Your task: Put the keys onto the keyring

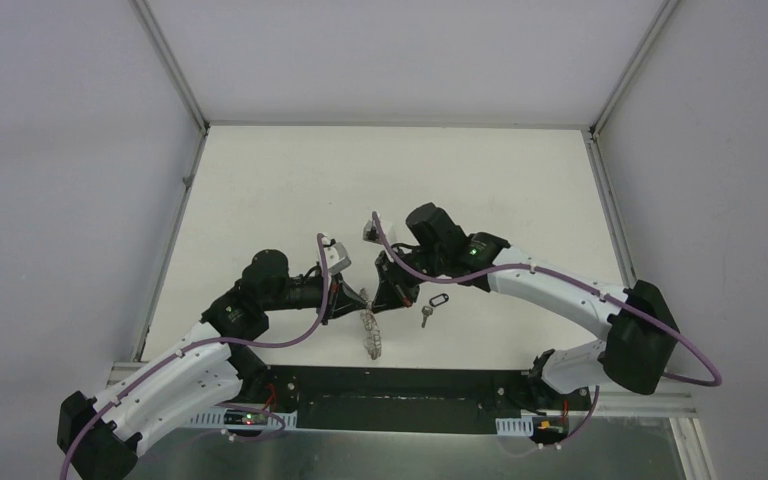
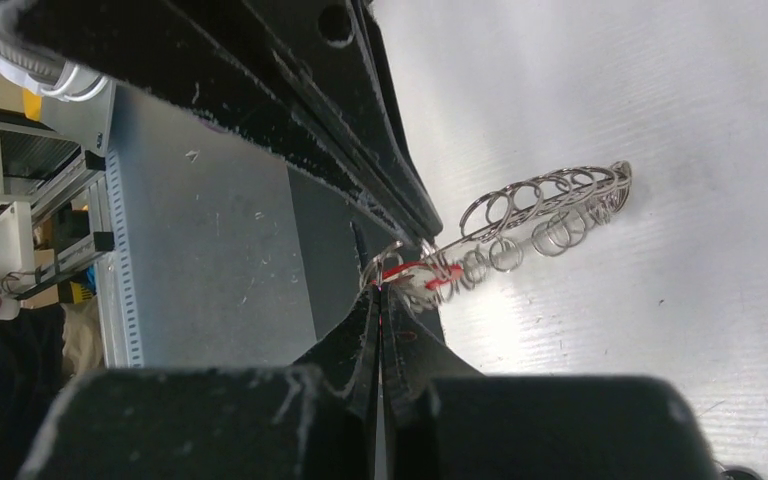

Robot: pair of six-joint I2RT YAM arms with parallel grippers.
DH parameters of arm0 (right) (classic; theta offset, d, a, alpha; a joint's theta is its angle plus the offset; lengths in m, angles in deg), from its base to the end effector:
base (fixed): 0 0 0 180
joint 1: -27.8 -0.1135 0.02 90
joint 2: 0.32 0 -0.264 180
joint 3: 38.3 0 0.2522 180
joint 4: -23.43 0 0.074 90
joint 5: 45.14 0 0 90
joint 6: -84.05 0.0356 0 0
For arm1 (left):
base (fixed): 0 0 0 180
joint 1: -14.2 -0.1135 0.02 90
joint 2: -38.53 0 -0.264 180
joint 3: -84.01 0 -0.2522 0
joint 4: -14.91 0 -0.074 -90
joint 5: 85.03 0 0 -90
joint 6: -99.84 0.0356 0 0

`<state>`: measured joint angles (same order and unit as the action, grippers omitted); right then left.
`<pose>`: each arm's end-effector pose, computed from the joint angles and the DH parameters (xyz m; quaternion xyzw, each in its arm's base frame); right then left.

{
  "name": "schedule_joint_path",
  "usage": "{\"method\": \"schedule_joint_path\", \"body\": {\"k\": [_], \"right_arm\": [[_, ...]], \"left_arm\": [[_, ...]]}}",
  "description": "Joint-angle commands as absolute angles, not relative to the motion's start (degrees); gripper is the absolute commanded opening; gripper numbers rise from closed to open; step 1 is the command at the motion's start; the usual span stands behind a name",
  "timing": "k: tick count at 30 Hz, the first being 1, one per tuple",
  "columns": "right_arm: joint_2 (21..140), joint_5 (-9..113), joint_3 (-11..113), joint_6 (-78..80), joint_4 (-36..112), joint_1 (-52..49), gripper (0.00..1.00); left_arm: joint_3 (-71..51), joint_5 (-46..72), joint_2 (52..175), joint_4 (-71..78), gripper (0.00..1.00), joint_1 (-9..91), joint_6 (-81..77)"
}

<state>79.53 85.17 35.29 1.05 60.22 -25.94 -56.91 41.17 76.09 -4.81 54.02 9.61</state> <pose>0.1577 0.2540 0.2768 -0.4676 0.7360 0.4617 0.1629 0.1098 -0.1189 0.2490 0.4322 0.6628 -0.4273 0.4375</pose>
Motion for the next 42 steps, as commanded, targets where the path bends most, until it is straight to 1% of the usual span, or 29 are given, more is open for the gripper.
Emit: {"method": "schedule_joint_path", "body": {"k": [1, 15, 26, 34, 42], "right_arm": [[80.7, 82.6, 39.0, 0.4, 59.8, -26.7, 0.00], [78.7, 73.8, 37.3, 1.6, 61.3, -27.0, 0.00], [79.6, 72.2, 36.4, 2.0, 61.4, -27.0, 0.00], [79.9, 73.4, 35.8, 2.3, 60.4, -27.0, 0.00], [76.8, 74.6, 35.2, 1.6, 59.2, -27.0, 0.00]], "left_arm": [[-57.1, 42.6, 75.9, -0.8, 0.00, 54.5, 10.0], [-57.2, 42.2, 75.9, -0.6, 0.00, 54.5, 10.0], [-57.1, 42.1, 75.1, -0.5, 0.00, 54.6, 10.0], [-57.5, 42.1, 74.2, -0.1, 0.00, 54.6, 10.0], [-57.5, 41.2, 74.2, -0.1, 0.00, 54.7, 8.3]]}}
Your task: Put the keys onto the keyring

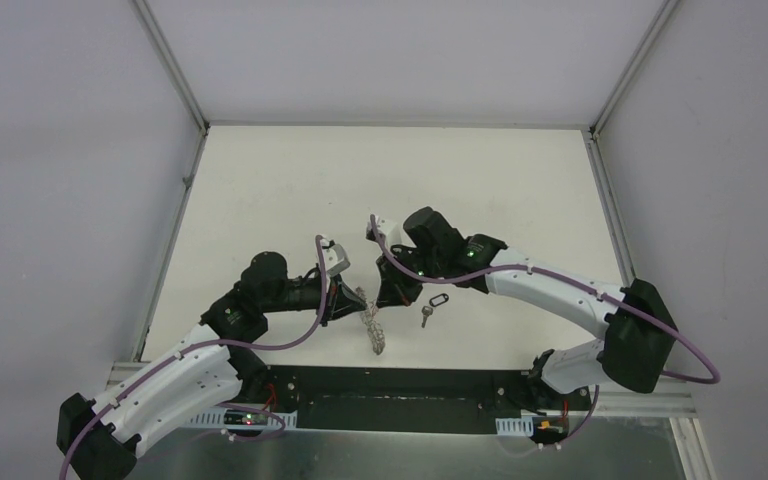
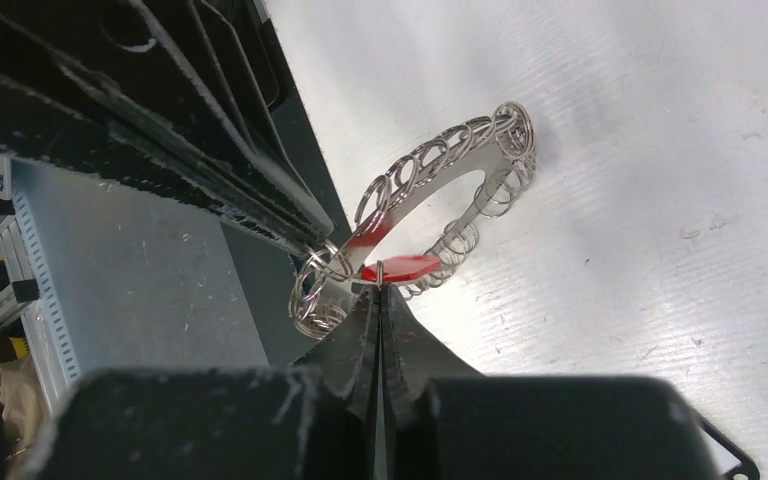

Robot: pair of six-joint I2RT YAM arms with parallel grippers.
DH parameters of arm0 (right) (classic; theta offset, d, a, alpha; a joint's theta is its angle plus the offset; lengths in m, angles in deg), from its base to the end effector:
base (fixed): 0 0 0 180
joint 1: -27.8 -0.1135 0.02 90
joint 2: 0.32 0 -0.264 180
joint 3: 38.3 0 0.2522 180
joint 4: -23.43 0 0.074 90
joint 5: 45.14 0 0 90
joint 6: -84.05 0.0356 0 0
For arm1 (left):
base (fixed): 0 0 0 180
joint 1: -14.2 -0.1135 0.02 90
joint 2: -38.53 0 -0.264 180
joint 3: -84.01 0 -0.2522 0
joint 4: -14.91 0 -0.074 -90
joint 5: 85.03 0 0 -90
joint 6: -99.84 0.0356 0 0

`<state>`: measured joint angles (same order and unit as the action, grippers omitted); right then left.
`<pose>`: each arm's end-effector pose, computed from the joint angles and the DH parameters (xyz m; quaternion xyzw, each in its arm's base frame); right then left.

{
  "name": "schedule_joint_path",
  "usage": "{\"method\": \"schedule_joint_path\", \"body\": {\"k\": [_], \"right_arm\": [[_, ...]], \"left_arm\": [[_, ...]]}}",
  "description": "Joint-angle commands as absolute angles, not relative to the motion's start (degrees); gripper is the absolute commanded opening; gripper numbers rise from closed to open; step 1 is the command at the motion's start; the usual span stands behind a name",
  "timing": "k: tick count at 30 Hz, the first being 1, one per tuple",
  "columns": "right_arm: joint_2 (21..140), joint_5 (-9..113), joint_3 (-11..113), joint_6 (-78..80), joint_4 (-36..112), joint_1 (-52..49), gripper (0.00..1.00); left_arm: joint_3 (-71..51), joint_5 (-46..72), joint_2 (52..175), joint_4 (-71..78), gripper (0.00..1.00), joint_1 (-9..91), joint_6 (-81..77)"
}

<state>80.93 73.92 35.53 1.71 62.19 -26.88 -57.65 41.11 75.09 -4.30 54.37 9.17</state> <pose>0.1609 0.2570 0.2660 -0.4441 0.7862 0.3861 0.1886 0.1072 -0.1180 0.2478 0.4317 0.6592 -0.4306 0.4400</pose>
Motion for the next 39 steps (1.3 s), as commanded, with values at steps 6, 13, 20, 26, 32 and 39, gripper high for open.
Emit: {"method": "schedule_joint_path", "body": {"k": [6, 13, 20, 26, 32, 39], "right_arm": [[72.4, 74.8, 34.4, 0.6, 59.1, -26.9, 0.00], [72.2, 80.3, 35.2, -0.4, 58.7, -27.1, 0.00], [74.8, 78.2, 37.9, -1.2, 60.5, -27.9, 0.00], [76.2, 77.7, 39.2, -1.9, 61.3, -28.3, 0.00], [78.2, 77.8, 40.2, -1.8, 61.6, -28.7, 0.00], [79.2, 75.5, 40.4, -1.9, 62.6, -28.8, 0.00]], "left_arm": [[-57.5, 40.8, 74.6, 0.0, 0.00, 54.7, 8.0], [-57.3, 40.8, 74.9, 0.1, 0.00, 54.7, 7.9], [-57.1, 40.9, 74.7, 0.1, 0.00, 54.8, 7.9], [-57.0, 41.1, 74.8, 0.1, 0.00, 54.8, 7.9], [-56.9, 41.1, 74.9, 0.1, 0.00, 54.8, 7.8], [-56.7, 41.2, 74.9, -0.1, 0.00, 54.8, 7.8]]}}
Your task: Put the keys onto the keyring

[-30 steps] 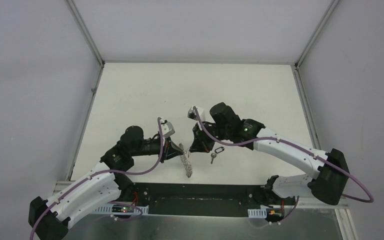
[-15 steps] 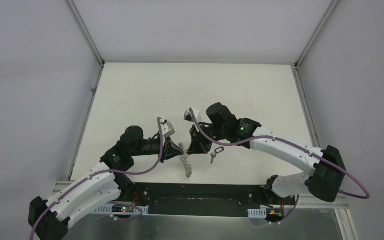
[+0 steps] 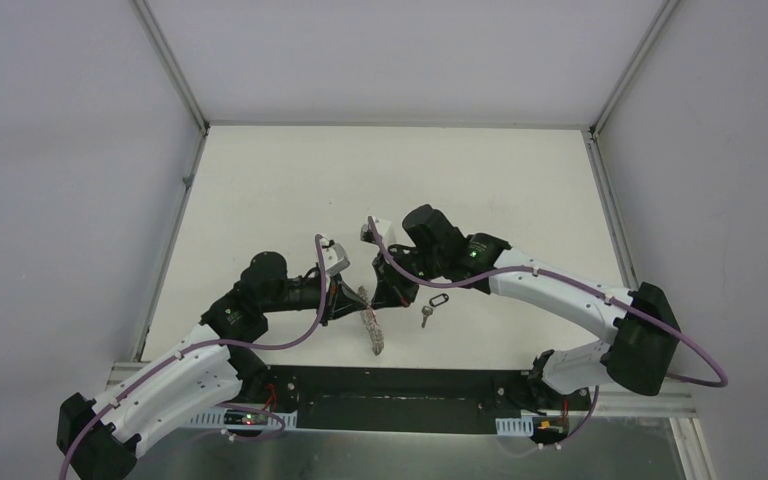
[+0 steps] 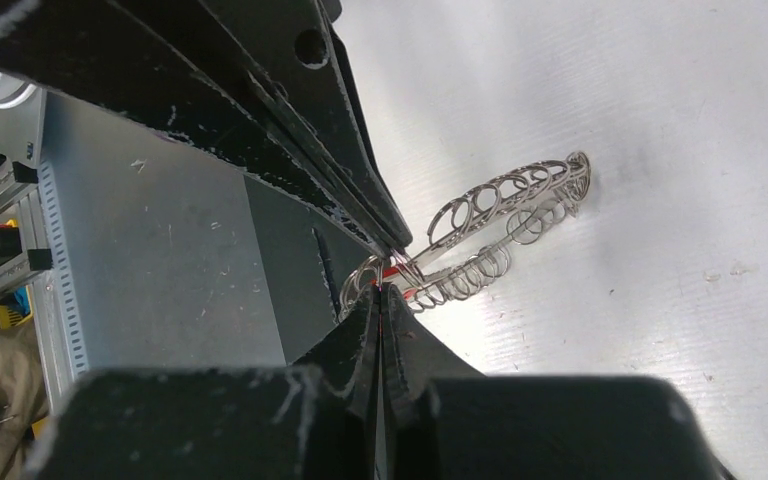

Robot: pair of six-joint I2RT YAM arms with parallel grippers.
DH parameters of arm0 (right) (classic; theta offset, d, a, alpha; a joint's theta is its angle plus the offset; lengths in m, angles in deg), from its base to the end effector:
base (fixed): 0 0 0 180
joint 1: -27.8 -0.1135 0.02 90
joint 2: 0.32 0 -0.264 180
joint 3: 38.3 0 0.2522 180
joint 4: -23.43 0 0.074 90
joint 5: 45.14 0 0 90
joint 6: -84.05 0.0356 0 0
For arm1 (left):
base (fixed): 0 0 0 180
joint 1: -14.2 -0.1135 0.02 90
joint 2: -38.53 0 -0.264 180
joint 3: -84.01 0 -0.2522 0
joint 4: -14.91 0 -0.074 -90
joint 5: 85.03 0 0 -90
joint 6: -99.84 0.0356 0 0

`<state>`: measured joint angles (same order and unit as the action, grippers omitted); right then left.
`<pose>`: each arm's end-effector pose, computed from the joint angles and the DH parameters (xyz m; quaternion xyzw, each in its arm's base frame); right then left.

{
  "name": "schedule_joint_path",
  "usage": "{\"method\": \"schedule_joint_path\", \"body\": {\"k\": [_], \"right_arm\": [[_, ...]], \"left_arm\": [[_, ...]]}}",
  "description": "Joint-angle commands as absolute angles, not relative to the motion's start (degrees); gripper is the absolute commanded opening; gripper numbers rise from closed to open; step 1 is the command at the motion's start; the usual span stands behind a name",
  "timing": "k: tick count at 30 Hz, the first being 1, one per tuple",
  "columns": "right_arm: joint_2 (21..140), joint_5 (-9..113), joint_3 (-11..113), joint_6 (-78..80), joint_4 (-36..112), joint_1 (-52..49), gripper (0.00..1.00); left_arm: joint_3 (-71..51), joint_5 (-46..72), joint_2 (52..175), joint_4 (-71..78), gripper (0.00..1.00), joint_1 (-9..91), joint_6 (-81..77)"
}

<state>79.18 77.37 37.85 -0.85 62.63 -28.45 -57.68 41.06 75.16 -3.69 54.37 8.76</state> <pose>0.1509 0.2603 0.2880 -0.4810 0.7442 0.4175 0.2015 0.1076 -0.1183 0.2485 0.4294 0.6582 -0.4323 0.4421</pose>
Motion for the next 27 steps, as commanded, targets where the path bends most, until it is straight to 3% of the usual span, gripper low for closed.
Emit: {"method": "schedule_joint_path", "body": {"k": [1, 27], "right_arm": [[79.3, 74.9, 40.4, -1.7, 62.9, -28.8, 0.00], [79.0, 67.5, 39.3, 0.9, 66.0, -28.8, 0.00]], "left_arm": [[-56.7, 41.2, 74.8, -0.1, 0.00, 54.8, 7.8], [-56.9, 41.0, 74.5, -0.3, 0.00, 54.9, 7.5]]}}
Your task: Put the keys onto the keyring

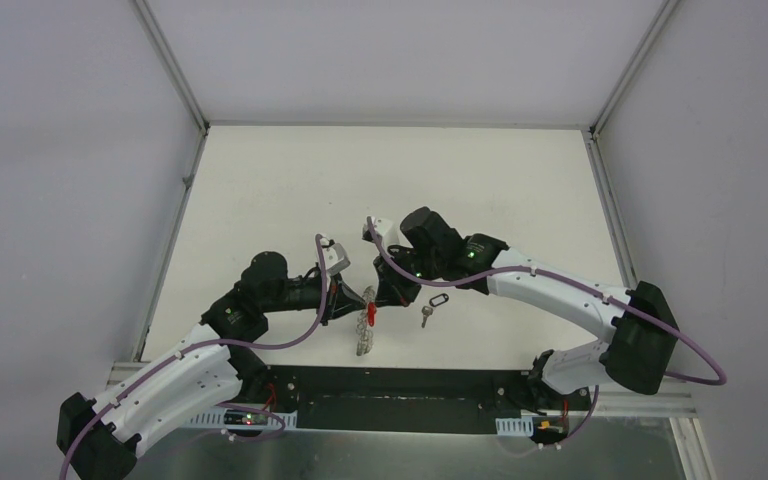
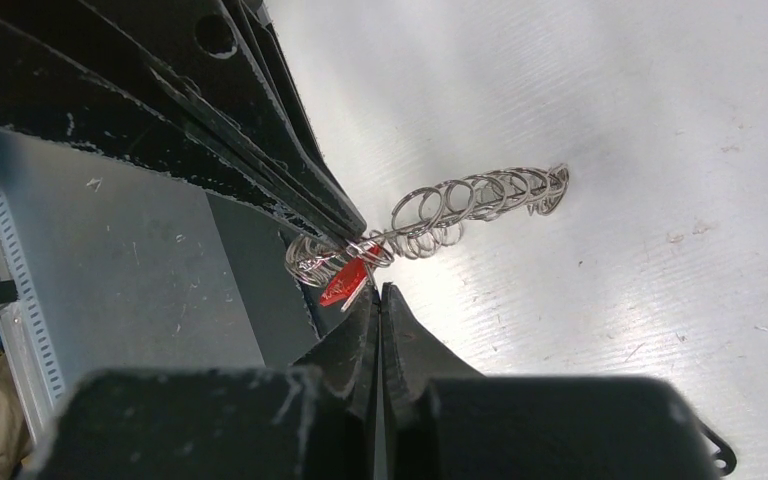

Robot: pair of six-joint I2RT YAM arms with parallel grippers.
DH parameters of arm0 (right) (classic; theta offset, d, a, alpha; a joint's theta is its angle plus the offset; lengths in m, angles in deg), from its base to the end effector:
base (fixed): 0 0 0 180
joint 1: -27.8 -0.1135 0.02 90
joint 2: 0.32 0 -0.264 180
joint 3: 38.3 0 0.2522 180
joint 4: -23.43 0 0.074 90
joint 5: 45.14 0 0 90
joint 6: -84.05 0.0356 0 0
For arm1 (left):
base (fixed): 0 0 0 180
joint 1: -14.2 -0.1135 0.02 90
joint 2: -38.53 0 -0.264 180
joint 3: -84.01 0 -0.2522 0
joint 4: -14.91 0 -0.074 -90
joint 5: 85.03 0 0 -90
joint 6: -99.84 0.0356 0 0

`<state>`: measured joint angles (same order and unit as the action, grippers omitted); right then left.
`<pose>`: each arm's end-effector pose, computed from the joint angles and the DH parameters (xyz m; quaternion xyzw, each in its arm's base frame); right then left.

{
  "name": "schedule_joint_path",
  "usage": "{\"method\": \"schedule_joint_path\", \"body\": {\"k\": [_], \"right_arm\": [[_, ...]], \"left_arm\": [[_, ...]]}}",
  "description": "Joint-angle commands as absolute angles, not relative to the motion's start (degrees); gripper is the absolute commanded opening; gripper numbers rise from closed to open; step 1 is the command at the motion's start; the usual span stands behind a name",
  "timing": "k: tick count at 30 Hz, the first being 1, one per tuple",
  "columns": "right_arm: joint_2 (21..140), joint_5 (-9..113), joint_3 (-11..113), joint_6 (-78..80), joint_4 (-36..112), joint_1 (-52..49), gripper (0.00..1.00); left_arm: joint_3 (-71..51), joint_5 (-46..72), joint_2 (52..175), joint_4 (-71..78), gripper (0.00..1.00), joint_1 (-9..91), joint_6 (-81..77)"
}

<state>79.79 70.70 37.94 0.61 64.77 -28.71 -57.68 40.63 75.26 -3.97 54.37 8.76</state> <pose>0.1531 0.2596 0.2813 -0.4577 0.7809 0.3704 0.2084 0.1079 -0.1183 0.2477 0.4275 0.6618 -0.4296 0.4412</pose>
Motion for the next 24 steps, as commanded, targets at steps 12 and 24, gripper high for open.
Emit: {"method": "schedule_joint_path", "body": {"k": [12, 24], "right_arm": [[75.8, 72.6, 38.7, -2.7, 65.5, -28.8, 0.00], [73.9, 74.5, 39.2, -5.7, 68.3, -29.0, 0.00]], "left_arm": [[-56.7, 40.6, 74.8, -0.3, 0.00, 54.9, 6.9], [-56.7, 40.4, 74.9, -0.4, 0.00, 54.9, 6.8]]}}
